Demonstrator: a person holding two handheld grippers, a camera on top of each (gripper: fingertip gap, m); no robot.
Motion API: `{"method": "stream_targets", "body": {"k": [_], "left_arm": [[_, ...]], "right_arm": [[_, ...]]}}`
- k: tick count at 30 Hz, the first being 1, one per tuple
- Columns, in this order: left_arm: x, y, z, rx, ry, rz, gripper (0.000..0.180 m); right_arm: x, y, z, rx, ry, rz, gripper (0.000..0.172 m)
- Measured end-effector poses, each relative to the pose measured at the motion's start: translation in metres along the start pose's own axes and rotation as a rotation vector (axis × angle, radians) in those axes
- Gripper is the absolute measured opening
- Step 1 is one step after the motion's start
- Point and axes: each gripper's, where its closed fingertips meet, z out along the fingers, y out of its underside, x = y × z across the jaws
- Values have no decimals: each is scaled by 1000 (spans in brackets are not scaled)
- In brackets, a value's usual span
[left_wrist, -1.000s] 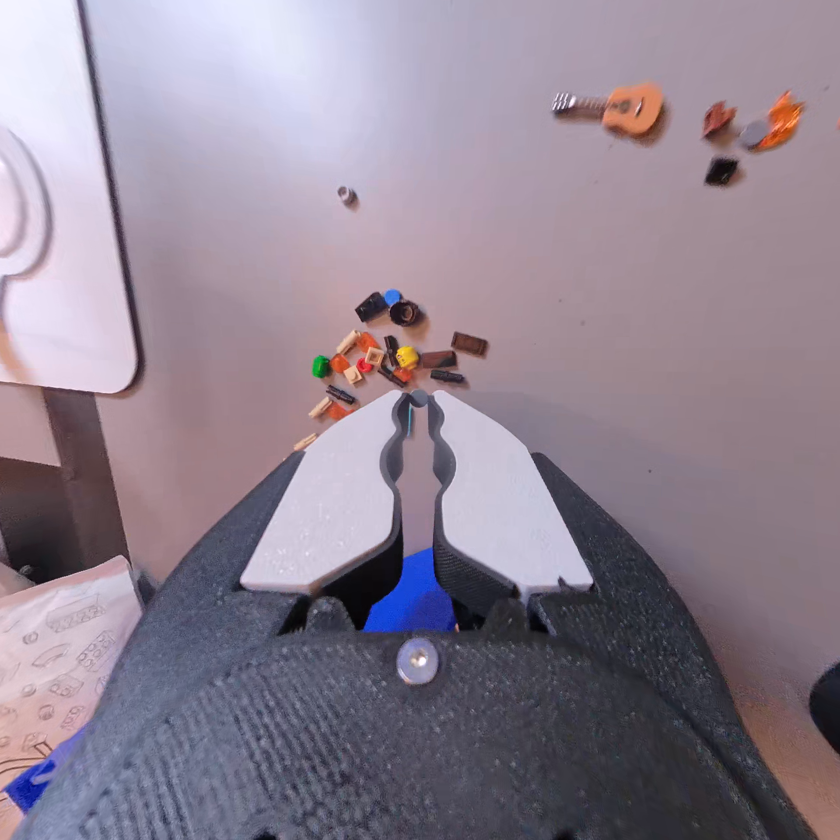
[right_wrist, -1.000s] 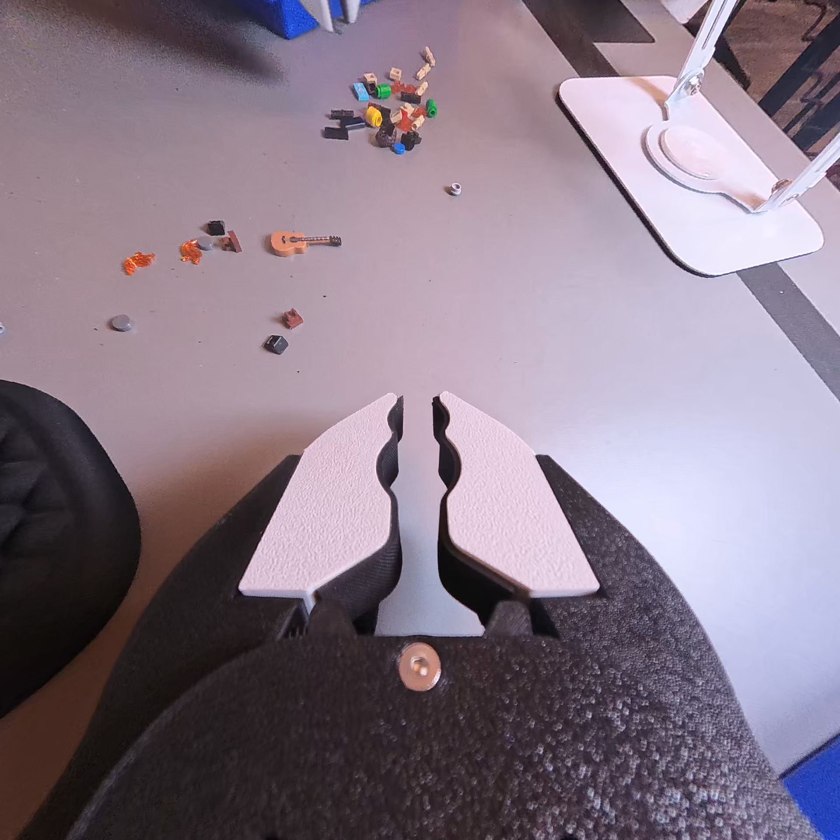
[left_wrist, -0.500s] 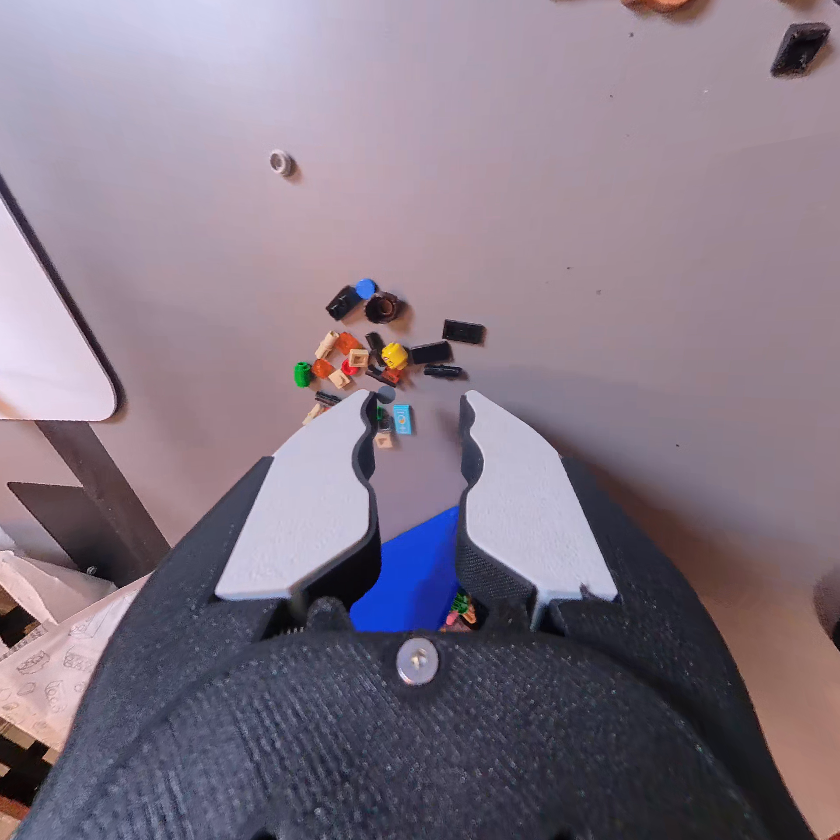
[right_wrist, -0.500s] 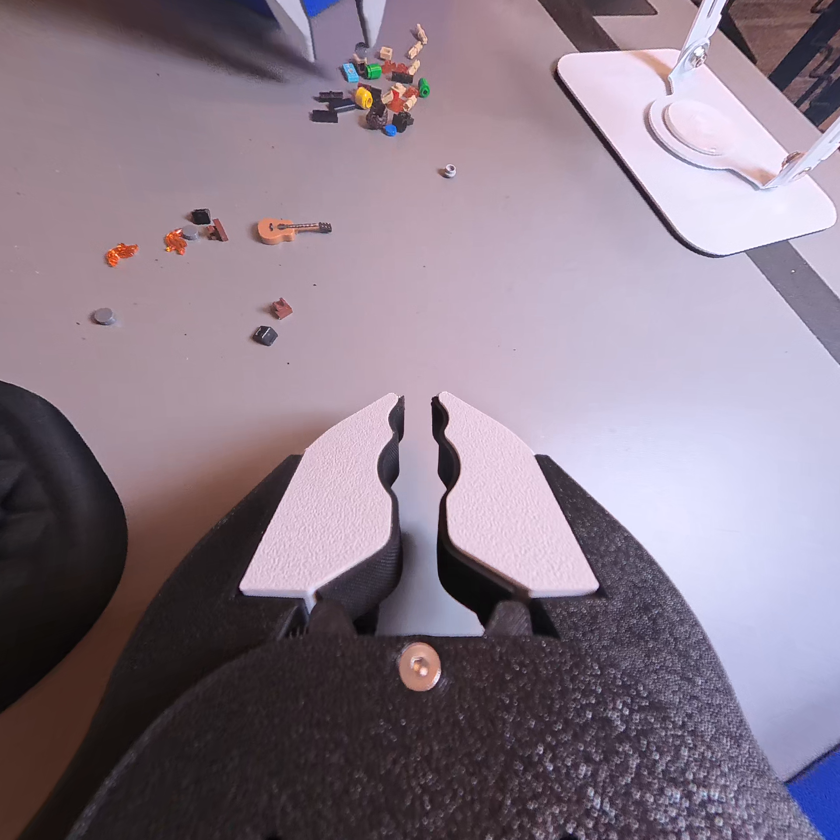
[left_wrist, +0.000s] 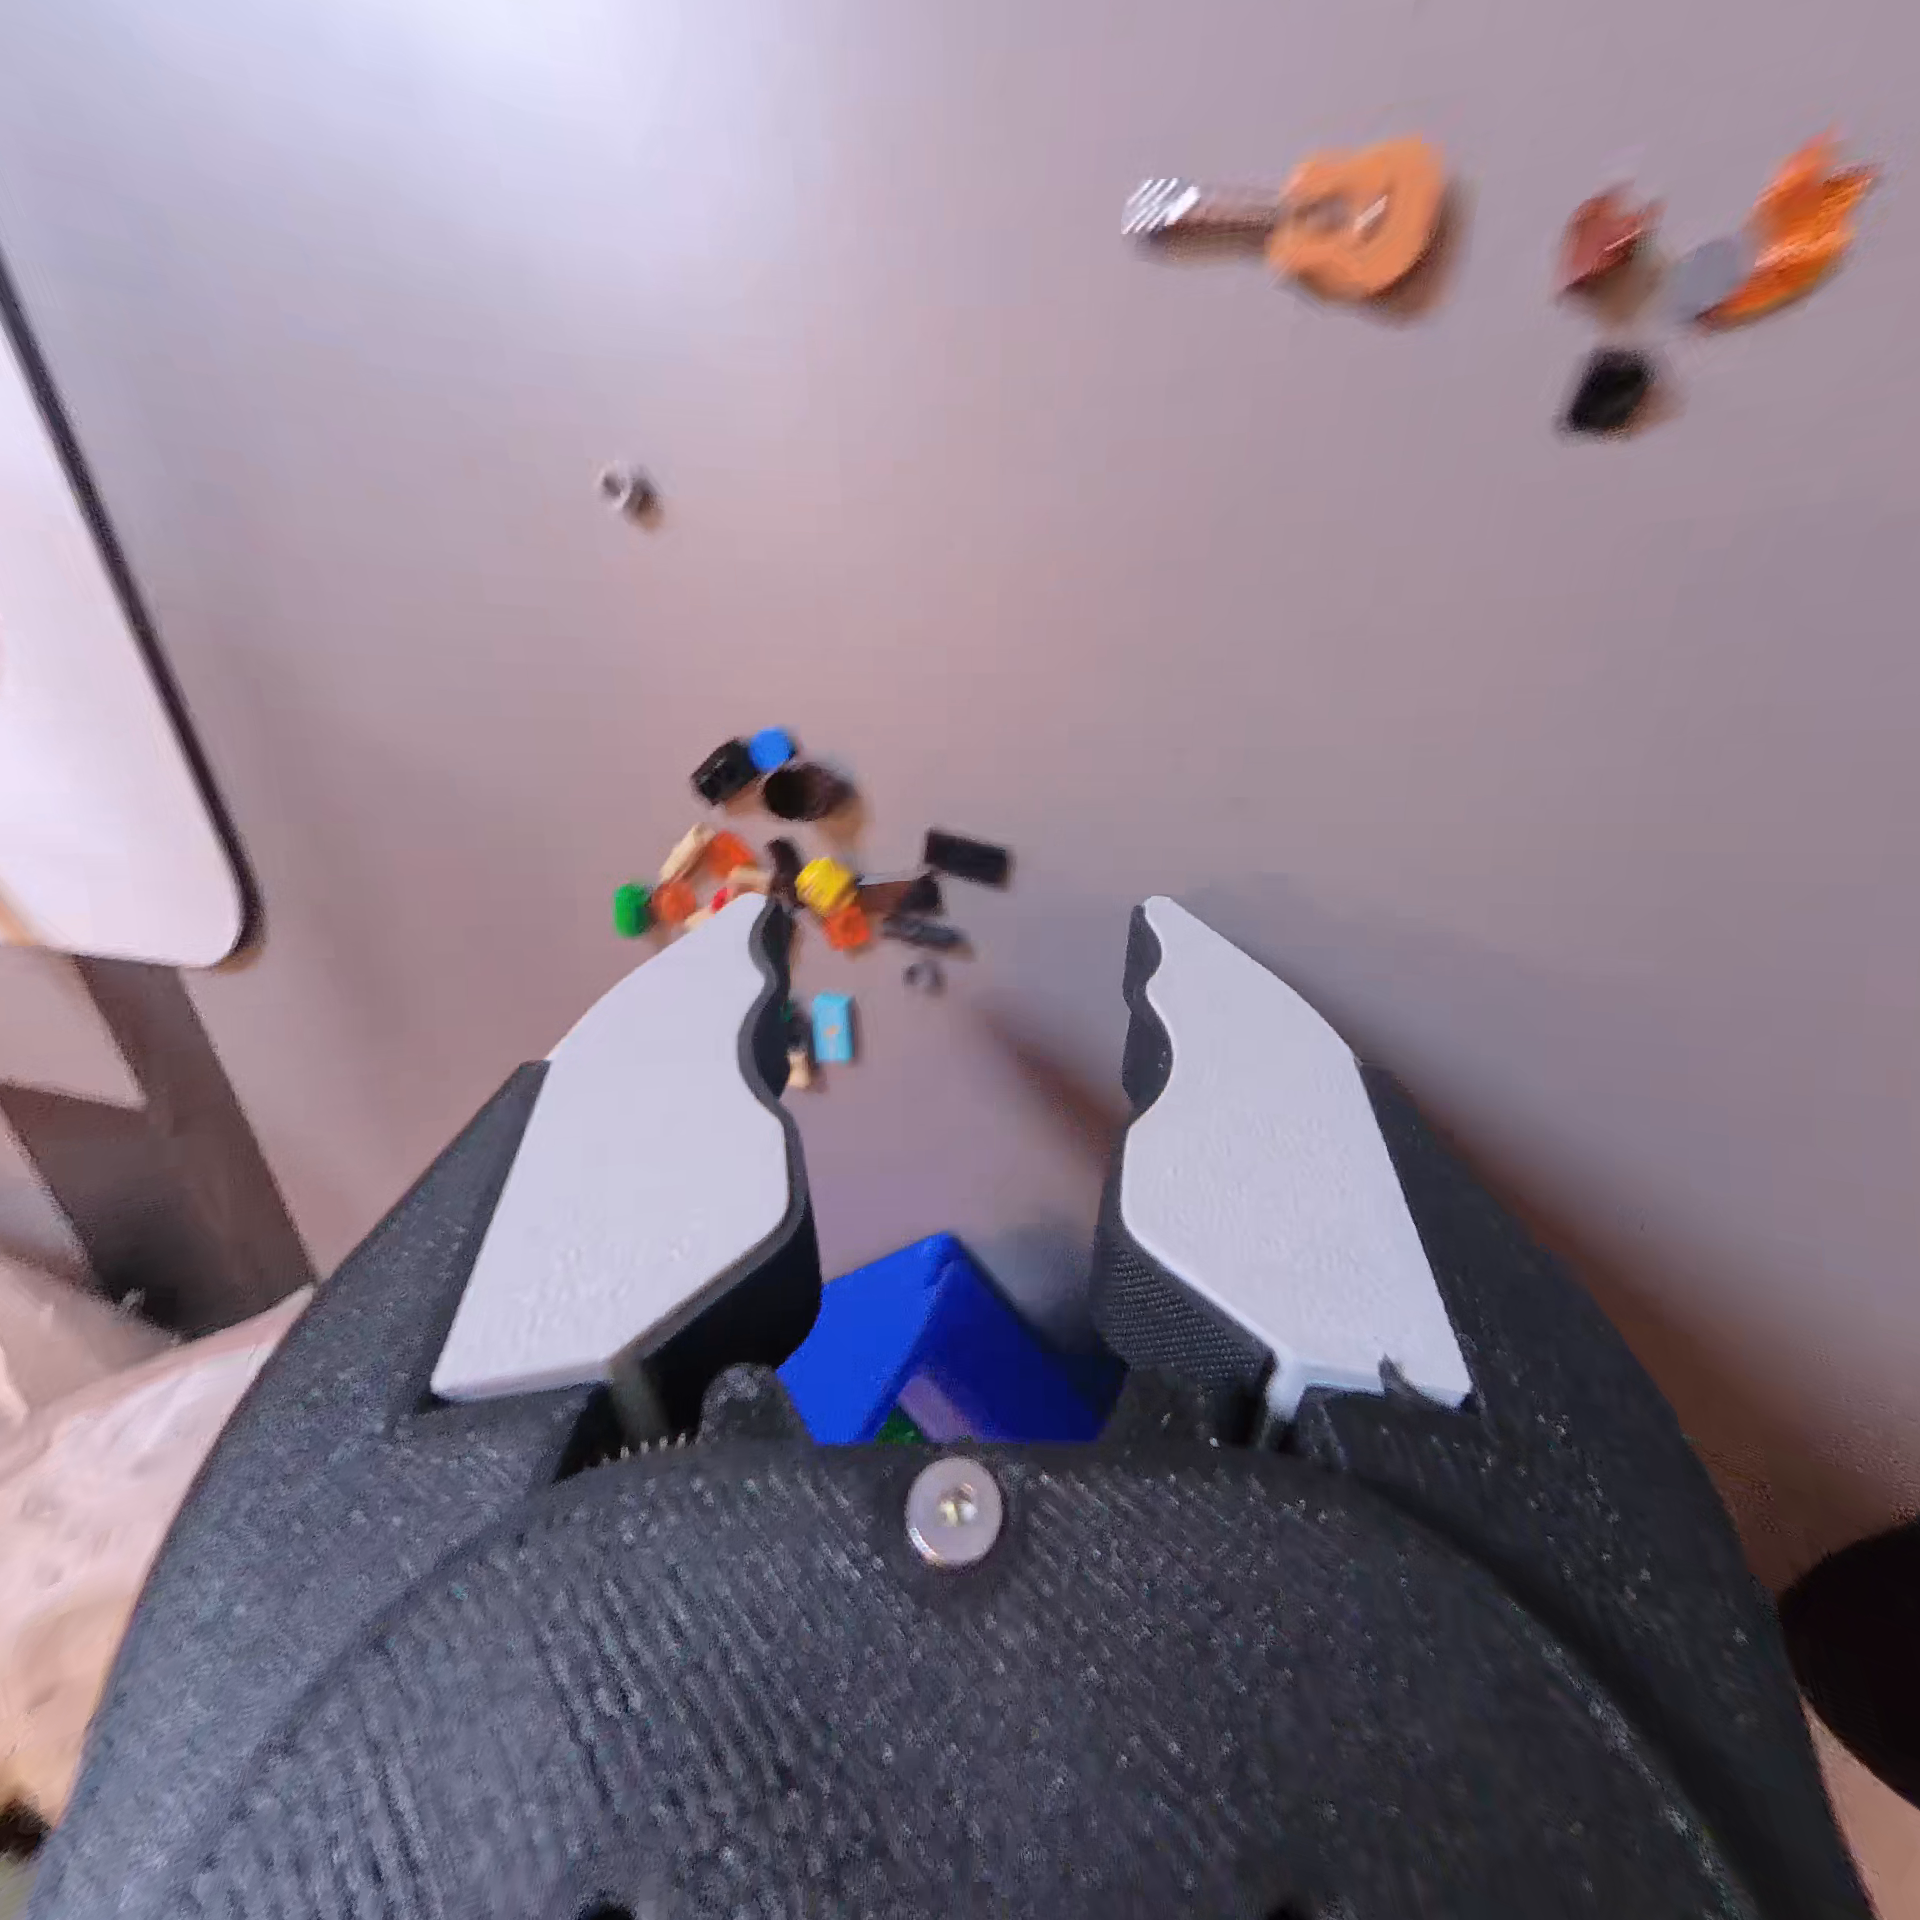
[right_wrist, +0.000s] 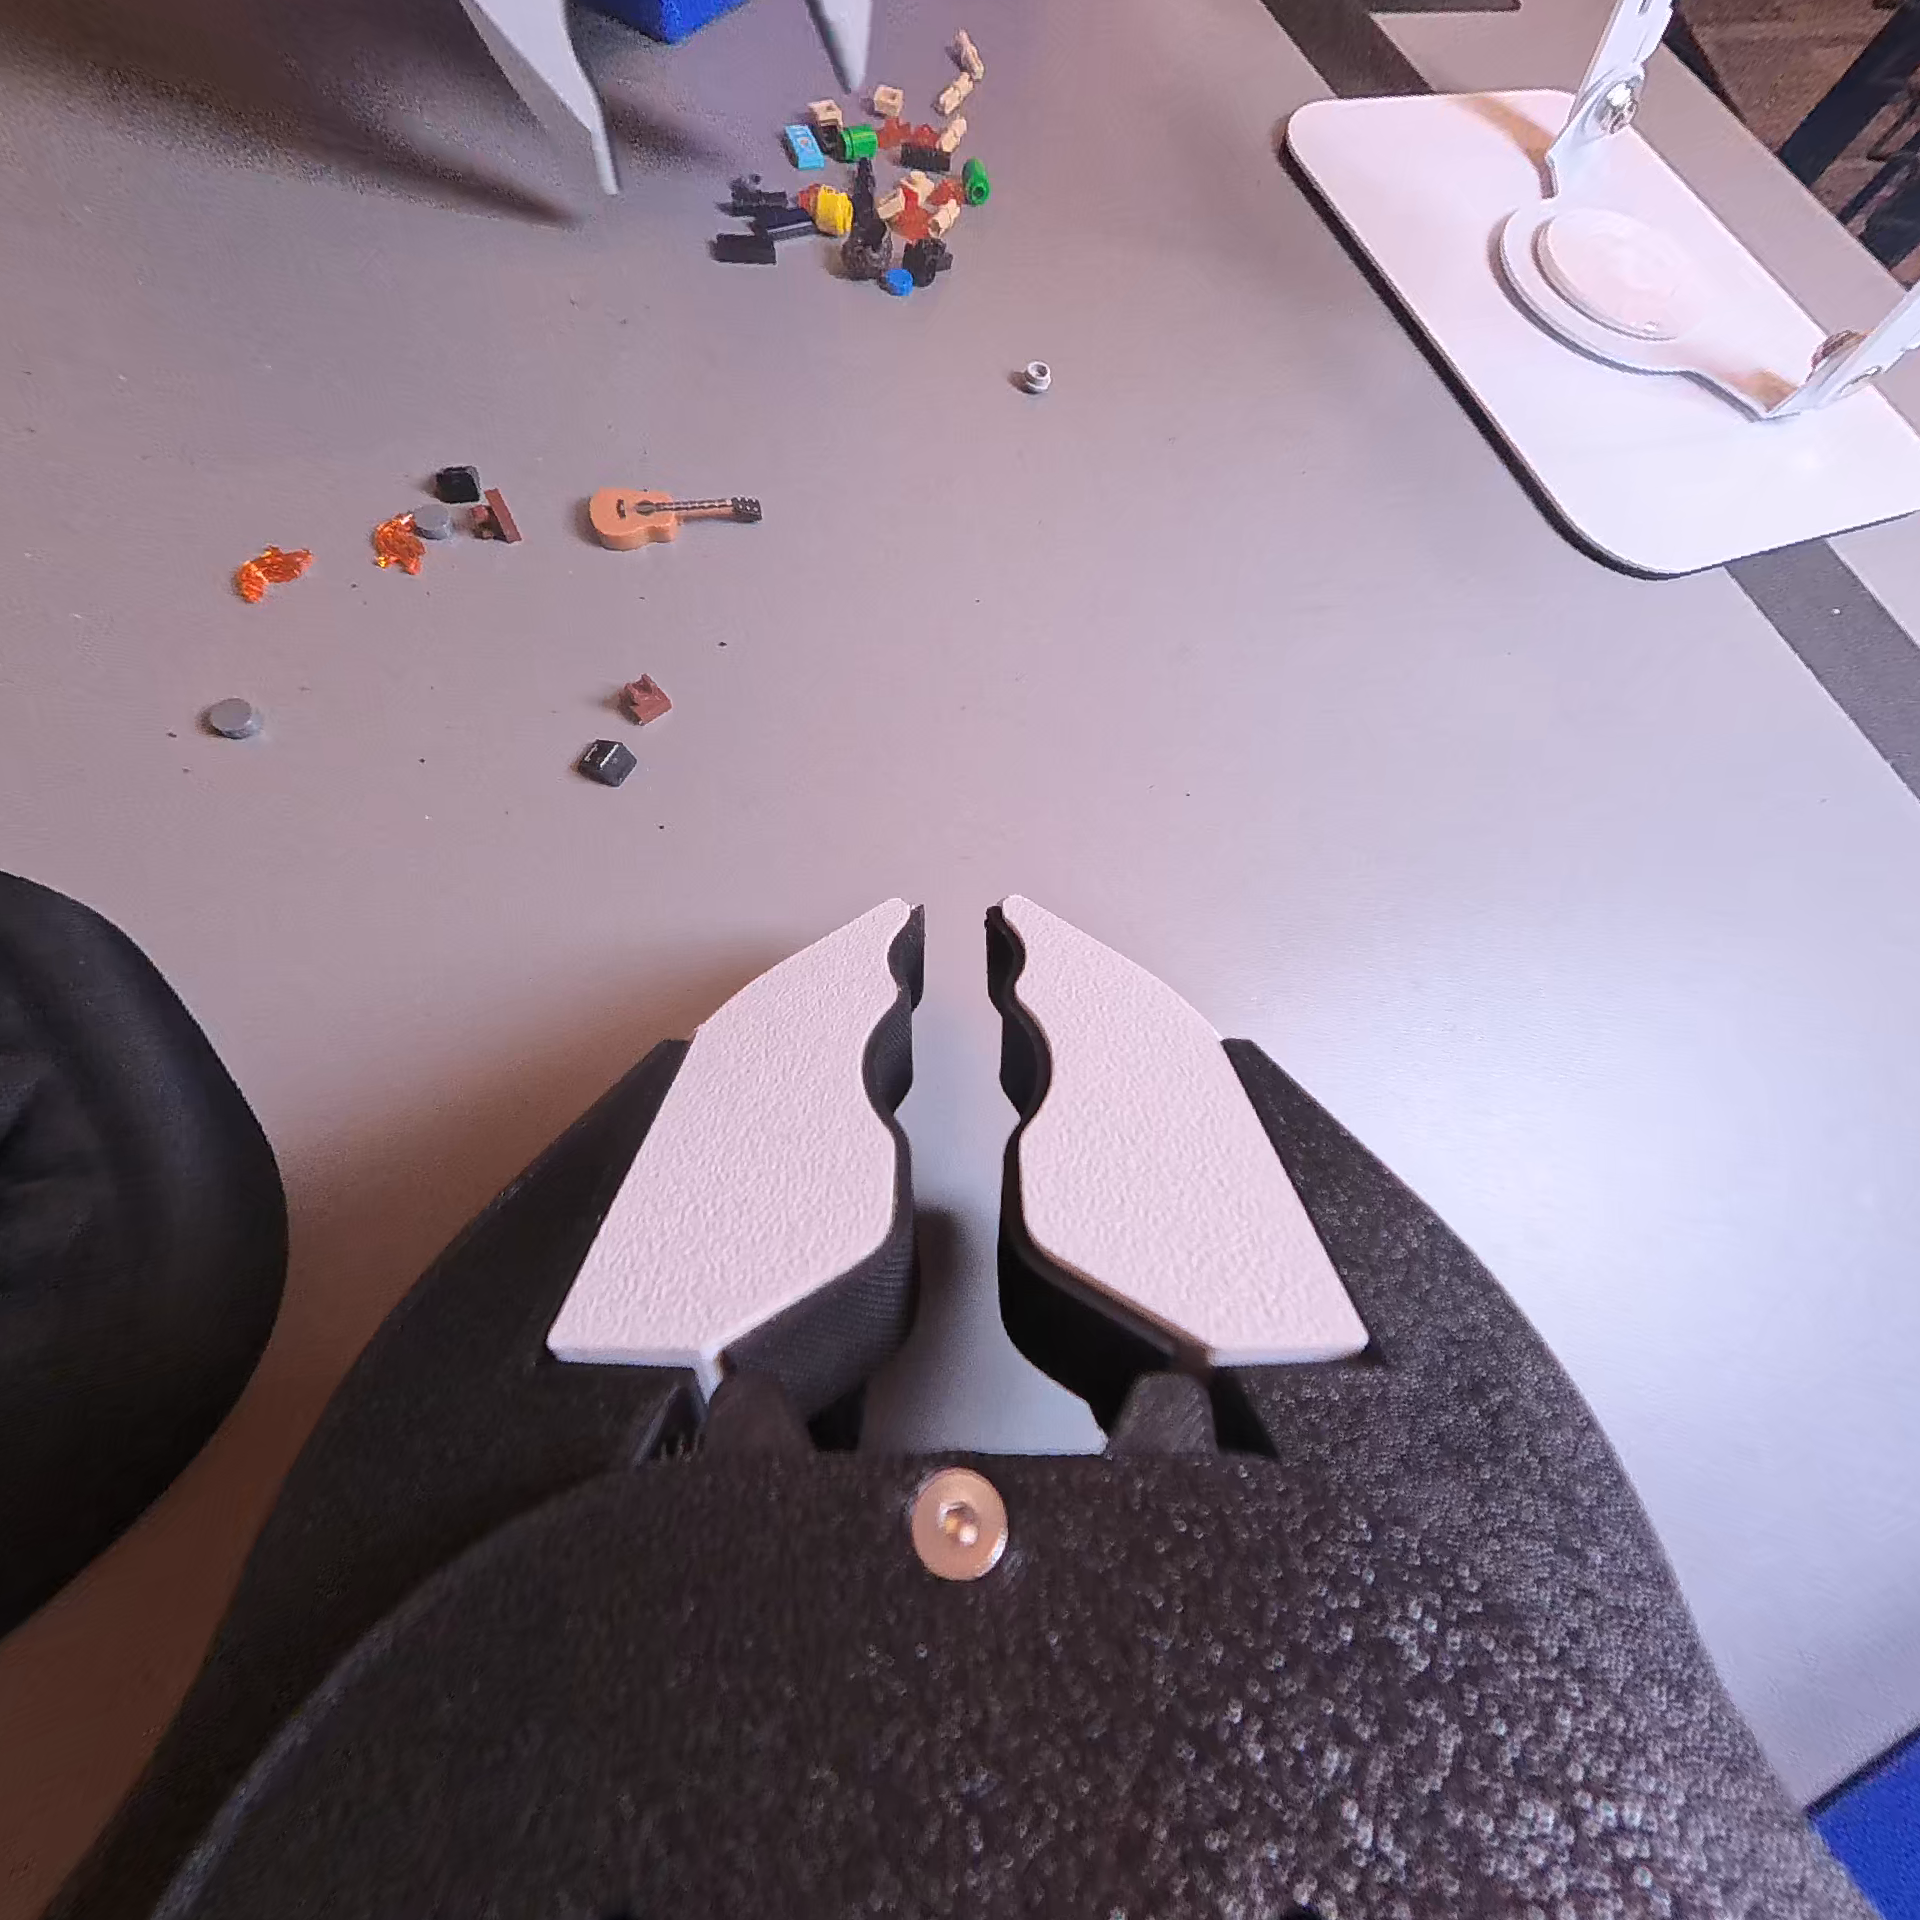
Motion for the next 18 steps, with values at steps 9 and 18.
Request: {"method": "stream_targets", "body": {"k": [9,18], "left_arm": [[85,-71,3,370,297,-20,30],[54,-60,3,333,152,-13,8]], "right_arm": [[-1,2,2,-12,-4,-2,11],[0,2,1,-13,4,-5,11]]}}
